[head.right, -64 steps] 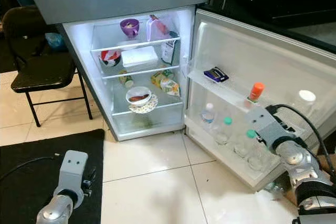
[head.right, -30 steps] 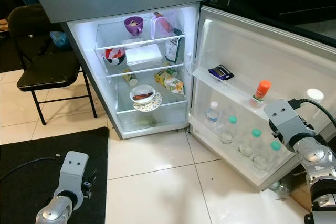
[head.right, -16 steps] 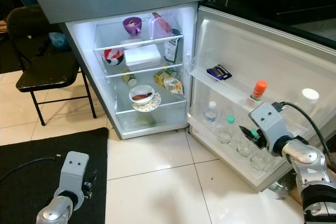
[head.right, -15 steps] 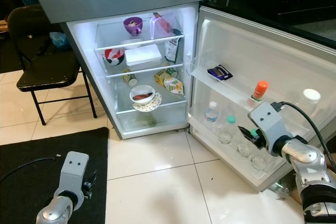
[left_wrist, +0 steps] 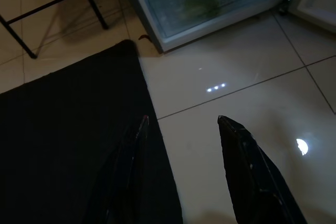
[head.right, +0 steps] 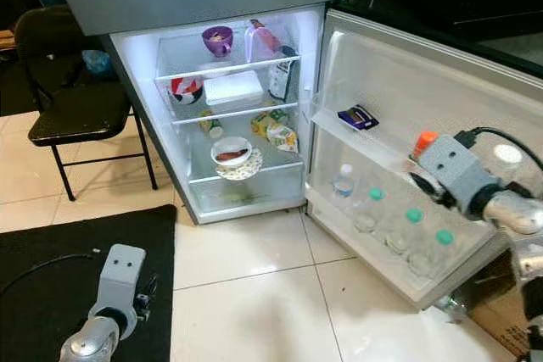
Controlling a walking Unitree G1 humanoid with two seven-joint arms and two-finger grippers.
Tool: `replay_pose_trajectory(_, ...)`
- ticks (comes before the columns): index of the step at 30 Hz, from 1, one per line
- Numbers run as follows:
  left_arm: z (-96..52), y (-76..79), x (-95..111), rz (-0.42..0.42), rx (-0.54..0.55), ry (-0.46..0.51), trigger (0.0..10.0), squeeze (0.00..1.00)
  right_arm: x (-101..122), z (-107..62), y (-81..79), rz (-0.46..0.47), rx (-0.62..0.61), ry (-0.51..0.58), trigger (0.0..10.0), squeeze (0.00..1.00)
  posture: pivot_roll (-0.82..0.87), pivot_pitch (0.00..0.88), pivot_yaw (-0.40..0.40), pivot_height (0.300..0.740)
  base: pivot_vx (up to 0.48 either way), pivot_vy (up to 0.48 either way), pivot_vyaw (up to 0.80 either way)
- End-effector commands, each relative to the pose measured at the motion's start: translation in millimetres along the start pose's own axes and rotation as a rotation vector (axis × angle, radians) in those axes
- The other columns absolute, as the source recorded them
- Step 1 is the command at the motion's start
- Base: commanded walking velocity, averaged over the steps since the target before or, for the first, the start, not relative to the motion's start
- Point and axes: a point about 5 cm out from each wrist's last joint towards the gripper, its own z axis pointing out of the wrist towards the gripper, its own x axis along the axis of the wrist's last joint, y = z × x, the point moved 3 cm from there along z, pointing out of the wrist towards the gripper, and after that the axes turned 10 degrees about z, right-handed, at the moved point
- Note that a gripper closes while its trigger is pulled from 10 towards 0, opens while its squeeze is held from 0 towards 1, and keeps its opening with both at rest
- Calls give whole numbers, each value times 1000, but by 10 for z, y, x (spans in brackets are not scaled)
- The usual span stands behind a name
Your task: Restocking fridge
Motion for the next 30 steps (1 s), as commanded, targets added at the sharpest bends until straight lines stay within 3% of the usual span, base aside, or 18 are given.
replay_pose_trajectory(1,-39,23,-114,-5,1,-36,10000,0,-229,-50,-79,-6,31,-104,10000,0,-105,170,89,740,0,0,0)
replay_pose_trajectory(2,-43,31,-120,-9,2,-38,10000,0,-416,-167,-30,13,10,-176,10000,0,-108,172,87,740,0,0,0)
replay_pose_trajectory(9,-45,46,-126,-11,-2,-40,10000,0,-597,-311,34,61,-28,-227,10000,0,-117,176,87,740,0,0,0)
replay_pose_trajectory(11,-44,59,-122,-12,-5,-39,10000,0,-677,-383,145,60,-116,-251,10000,0,-118,176,87,740,0,0,0)
replay_pose_trajectory(25,-48,42,-130,-9,-4,-40,10000,0,-622,-556,393,132,-166,-202,10000,0,-117,177,90,740,0,0,0)
replay_pose_trajectory(30,-45,52,-126,-9,-7,-39,10000,0,-614,-543,392,129,-165,-197,10000,0,-118,179,92,740,0,0,0)
